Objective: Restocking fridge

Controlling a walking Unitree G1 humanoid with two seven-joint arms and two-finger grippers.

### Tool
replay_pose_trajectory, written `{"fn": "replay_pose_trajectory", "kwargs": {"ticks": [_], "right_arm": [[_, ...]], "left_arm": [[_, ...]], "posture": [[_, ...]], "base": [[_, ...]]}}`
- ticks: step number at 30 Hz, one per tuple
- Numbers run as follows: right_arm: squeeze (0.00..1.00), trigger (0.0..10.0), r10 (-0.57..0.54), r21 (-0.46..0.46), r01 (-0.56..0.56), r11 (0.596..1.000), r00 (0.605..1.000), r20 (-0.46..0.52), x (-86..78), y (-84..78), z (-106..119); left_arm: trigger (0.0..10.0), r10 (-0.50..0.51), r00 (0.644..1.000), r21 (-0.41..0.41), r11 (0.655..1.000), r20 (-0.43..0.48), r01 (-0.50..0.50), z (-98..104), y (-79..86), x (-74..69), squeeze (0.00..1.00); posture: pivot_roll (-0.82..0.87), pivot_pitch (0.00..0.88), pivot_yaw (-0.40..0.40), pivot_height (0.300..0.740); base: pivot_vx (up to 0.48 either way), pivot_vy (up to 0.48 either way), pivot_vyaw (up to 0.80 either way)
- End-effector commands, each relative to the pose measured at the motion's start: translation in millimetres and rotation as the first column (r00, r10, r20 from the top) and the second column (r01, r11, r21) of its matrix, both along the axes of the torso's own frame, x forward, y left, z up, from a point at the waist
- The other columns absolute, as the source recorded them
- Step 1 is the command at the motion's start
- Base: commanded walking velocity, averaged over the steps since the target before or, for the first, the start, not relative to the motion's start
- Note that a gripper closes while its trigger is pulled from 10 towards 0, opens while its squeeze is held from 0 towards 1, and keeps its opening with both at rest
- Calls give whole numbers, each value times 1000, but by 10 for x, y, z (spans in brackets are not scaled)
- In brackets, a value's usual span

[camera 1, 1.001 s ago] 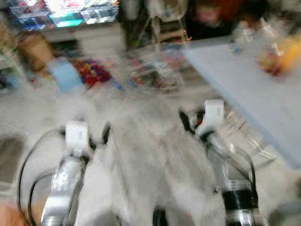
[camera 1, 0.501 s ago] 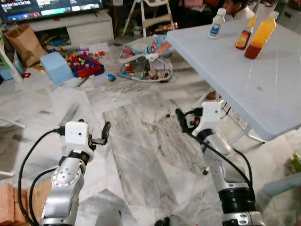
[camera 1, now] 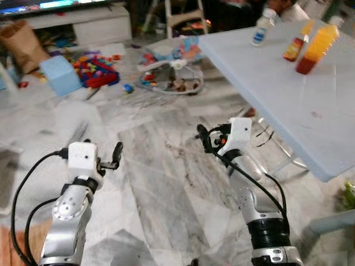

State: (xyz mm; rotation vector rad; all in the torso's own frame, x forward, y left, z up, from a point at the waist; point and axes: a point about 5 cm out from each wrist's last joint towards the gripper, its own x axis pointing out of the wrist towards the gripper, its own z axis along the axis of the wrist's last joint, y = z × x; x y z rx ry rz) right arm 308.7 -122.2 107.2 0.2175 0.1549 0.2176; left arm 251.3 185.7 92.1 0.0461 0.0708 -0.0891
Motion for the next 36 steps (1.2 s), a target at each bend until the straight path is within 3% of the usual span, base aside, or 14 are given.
{"fn": "replay_pose_trajectory", "kwargs": {"ticks": [1,6,11,17,21,32,36], "right_arm": [[0,10000,-14,8,14,1000,1000,-9,15,-25,-7],[0,10000,-12,-4,12,1000,1000,12,24,-2,17],[0,10000,-69,-74,78,994,990,120,35,-91,149],[0,10000,-111,-99,121,988,989,103,35,-170,131],[0,10000,-119,-107,131,986,987,112,28,-189,122],[0,10000,-146,-118,161,980,981,128,39,-185,136],[0,10000,-154,-119,172,978,977,146,39,-208,156]], "left_arm": [[10000,-32,999,-11,999,1,32,-6,-83,-11,0],[10000,-30,1000,-10,1000,2,30,1,-65,-5,0],[10000,-13,1000,-27,1000,13,14,32,-52,16,0],[10000,-12,1000,-50,999,-7,11,12,-60,45,0],[10000,-11,1000,-52,999,-9,11,10,-64,56,0],[10000,-3,1000,-50,999,-20,2,-5,-53,39,0],[10000,-3,1000,-18,1000,16,3,31,-40,39,0]], "posture": [[29,110,-48,740],[40,110,-48,740],[35,104,-46,740],[26,105,-43,740],[23,105,-45,740],[32,105,-47,740],[29,103,-46,740]], "base": [[480,0,0],[480,0,0],[467,0,0],[334,294,-267],[0,460,-800],[0,480,-40],[0,240,0]]}}
